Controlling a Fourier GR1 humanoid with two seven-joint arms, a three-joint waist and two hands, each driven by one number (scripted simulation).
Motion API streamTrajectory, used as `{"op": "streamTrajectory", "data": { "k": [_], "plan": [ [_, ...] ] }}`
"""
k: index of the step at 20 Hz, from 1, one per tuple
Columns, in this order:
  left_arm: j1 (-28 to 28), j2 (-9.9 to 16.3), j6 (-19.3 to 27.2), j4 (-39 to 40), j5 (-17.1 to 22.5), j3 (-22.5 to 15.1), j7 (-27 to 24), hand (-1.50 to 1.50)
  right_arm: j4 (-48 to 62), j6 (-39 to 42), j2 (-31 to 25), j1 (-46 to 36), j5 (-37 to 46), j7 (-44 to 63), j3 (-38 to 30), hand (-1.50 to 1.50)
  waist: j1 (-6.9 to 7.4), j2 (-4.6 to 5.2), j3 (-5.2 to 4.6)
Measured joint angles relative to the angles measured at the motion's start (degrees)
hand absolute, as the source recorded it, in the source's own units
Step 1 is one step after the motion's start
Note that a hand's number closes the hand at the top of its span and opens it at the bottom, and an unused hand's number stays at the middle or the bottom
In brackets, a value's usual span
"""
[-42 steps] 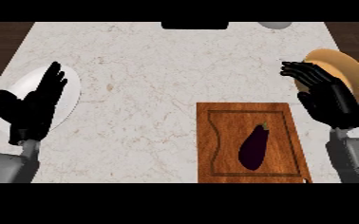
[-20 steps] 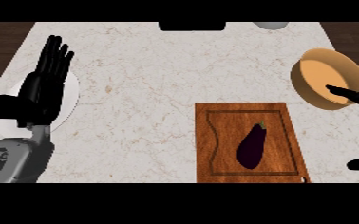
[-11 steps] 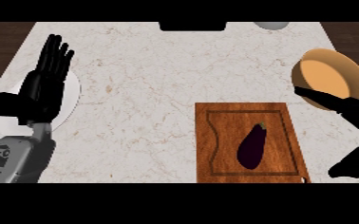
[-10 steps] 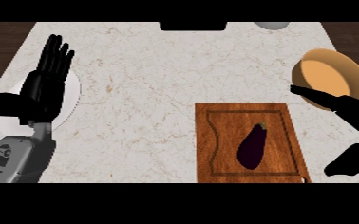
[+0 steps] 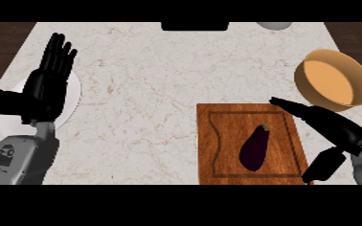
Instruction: Pick the eggplant from the cutting board and place it in the pot
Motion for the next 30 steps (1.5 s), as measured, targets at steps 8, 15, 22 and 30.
{"op": "streamTrajectory", "data": {
  "k": [8,15,22,30],
  "plan": [
    [1.08,-2.58,-1.05,-2.16,-2.91,1.60,1.54,0.00,1.01,-1.26,5.84,1.26,7.16,-3.78,0.20,-1.50,-0.02,-0.01,0.02],
    [0.61,-3.95,-2.51,-1.37,-4.72,3.45,2.01,0.00,2.28,-2.98,10.04,1.42,14.02,-3.13,0.94,-1.50,-0.04,0.00,0.01],
    [1.23,-5.30,-3.77,-2.64,-6.22,4.45,2.54,0.00,8.30,-6.15,13.36,1.81,20.30,-5.37,1.54,-1.50,0.00,0.00,0.02],
    [0.97,-6.96,-5.22,-2.22,-7.89,5.81,2.49,0.00,15.89,-9.25,17.62,-0.62,25.36,-9.62,1.62,-1.50,0.01,-0.06,-0.11]
  ]
}}
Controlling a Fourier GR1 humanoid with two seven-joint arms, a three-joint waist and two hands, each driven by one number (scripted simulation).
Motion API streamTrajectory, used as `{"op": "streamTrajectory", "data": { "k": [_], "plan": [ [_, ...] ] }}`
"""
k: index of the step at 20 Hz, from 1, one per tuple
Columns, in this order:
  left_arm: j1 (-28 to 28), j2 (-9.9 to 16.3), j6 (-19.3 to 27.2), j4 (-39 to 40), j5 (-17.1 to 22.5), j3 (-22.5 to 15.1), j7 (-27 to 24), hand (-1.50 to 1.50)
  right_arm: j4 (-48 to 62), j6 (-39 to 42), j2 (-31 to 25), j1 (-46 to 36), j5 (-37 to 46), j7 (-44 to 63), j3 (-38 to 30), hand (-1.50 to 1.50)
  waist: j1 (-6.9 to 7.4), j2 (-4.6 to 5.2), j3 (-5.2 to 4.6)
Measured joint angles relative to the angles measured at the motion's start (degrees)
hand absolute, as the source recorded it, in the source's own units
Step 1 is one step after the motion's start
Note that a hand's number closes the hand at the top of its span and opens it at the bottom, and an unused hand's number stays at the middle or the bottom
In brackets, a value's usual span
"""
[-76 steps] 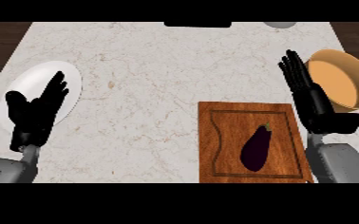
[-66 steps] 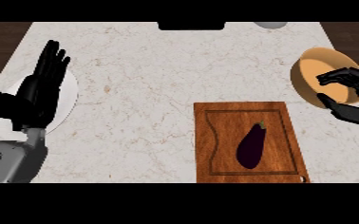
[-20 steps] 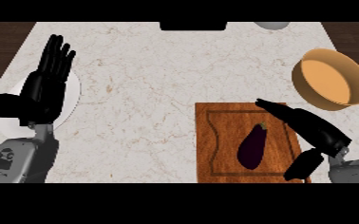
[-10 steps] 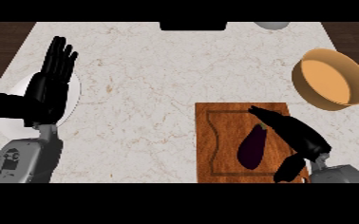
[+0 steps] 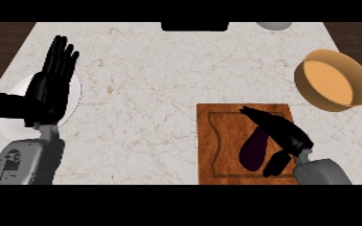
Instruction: Pick the eggplant from the cutting board and place it in the pot
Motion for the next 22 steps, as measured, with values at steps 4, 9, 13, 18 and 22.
{"op": "streamTrajectory", "data": {
  "k": [4,9,13,18,22],
  "plan": [
    [-1.12,-0.02,-0.72,1.36,-0.06,0.98,0.04,0.00,3.06,-0.44,1.98,-2.06,1.41,-1.14,0.46,1.50,-0.05,-0.12,-0.22],
    [-0.40,-0.69,-0.67,0.82,-0.58,0.85,-0.27,0.00,3.94,-4.74,2.56,-2.11,4.67,-6.42,3.01,1.50,-0.18,-0.45,-0.63],
    [-1.64,0.04,-1.43,1.48,-0.18,1.92,0.40,0.00,5.74,-6.89,3.31,-3.33,6.27,-9.02,3.37,1.50,-0.25,-0.55,-0.77],
    [-1.04,-0.95,-1.11,1.03,-1.18,1.57,0.23,0.00,2.69,-7.75,3.90,-1.90,7.81,-8.70,3.44,1.50,-0.24,-0.49,-0.56],
    [-0.55,-0.49,-1.77,0.56,-0.84,2.26,0.42,0.00,-5.15,-8.89,5.69,0.74,11.57,-3.07,5.91,1.50,-0.42,-0.34,-0.39]
  ]
}}
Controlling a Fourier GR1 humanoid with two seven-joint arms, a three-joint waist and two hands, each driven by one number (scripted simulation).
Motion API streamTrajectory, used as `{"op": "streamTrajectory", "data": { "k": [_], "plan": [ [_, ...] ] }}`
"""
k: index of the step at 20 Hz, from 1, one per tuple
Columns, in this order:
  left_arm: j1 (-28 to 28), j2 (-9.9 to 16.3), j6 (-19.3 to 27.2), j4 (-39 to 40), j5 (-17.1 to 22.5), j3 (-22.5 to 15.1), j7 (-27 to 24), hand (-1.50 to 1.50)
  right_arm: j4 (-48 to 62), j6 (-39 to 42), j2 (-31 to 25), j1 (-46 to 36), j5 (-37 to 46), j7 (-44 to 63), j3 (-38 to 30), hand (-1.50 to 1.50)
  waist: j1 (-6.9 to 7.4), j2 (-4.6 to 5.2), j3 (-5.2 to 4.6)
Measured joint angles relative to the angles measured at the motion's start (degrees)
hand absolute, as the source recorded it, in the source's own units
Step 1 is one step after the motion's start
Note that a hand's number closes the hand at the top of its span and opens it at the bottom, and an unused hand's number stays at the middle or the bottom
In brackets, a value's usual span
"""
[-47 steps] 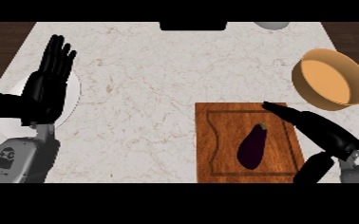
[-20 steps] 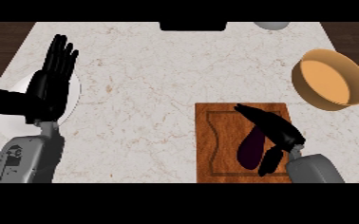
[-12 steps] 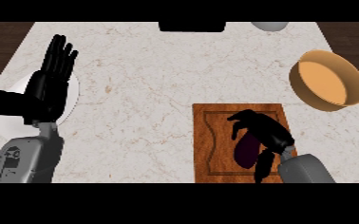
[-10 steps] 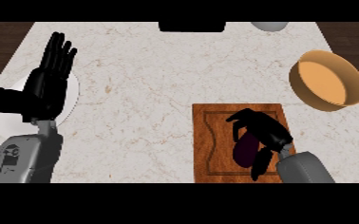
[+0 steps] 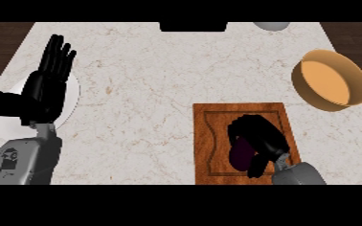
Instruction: Pick the eggplant from the cutting board and place it in the pot
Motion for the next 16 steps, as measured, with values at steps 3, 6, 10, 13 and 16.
{"op": "streamTrajectory", "data": {
  "k": [3,6,10,13,16],
  "plan": [
    [0.53,-0.08,-0.41,0.02,0.19,0.10,-0.38,0.00,-5.33,-0.56,4.88,-0.54,4.82,6.71,5.20,1.50,0.12,0.03,0.20],
    [0.28,-0.31,-0.47,0.68,0.02,-0.02,-0.63,0.00,-9.60,-1.97,8.41,-1.58,8.13,15.28,13.59,1.50,0.35,0.09,0.33],
    [-0.54,-0.35,-0.21,1.15,-0.06,0.29,-0.39,0.00,-17.25,-3.77,10.47,-2.40,9.90,26.69,19.77,1.50,0.21,0.12,0.42],
    [-0.58,0.08,-0.18,0.92,-0.06,0.70,-0.06,0.00,-23.92,-3.89,11.02,-2.48,14.09,33.23,19.96,1.50,-0.24,0.00,0.44],
    [0.00,0.14,-0.26,-0.10,0.07,0.75,0.35,0.00,-30.30,-3.24,11.38,-3.82,17.47,39.30,18.88,1.50,-0.23,-0.03,0.46]
  ]
}}
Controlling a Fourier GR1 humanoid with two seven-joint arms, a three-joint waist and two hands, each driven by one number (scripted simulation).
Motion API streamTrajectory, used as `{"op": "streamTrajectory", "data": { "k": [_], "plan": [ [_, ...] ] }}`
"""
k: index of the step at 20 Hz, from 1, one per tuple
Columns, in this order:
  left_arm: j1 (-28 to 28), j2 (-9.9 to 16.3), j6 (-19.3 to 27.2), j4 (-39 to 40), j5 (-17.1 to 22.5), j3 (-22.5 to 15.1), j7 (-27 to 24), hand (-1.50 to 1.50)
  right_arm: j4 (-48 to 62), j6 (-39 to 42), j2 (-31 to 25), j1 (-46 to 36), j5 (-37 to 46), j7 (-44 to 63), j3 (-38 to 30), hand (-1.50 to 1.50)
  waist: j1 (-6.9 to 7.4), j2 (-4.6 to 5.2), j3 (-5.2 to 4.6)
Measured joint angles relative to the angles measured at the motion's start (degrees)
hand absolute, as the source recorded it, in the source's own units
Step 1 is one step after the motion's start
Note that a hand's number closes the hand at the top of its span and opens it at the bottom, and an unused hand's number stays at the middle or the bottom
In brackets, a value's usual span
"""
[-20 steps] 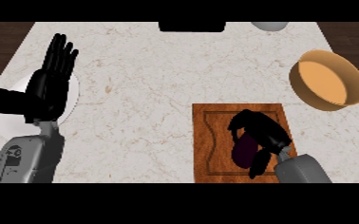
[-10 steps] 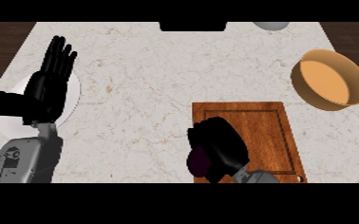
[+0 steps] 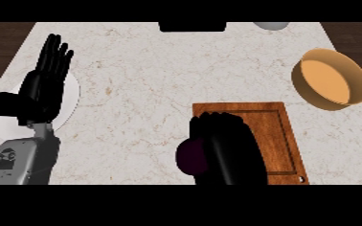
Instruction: Pick the eggplant from the cutting board and place it in the pot
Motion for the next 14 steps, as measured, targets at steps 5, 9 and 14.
{"op": "streamTrajectory", "data": {
  "k": [5,9,14],
  "plan": [
    [0.32,-0.18,-0.01,-0.36,-0.23,-0.13,-0.06,0.00,-8.05,0.37,-1.00,-3.32,2.99,3.68,-7.45,1.50,0.09,0.18,0.02],
    [-0.13,-0.84,0.84,-1.40,-0.89,-0.87,1.04,0.00,-14.65,1.92,-4.11,-4.45,0.72,3.16,-16.92,1.50,0.10,0.27,0.06],
    [-0.93,-1.22,1.05,-0.50,-1.18,-0.78,0.82,0.00,-17.18,5.16,-9.20,-5.52,-7.71,-0.18,-32.53,1.50,0.16,0.40,0.07]
  ]
}}
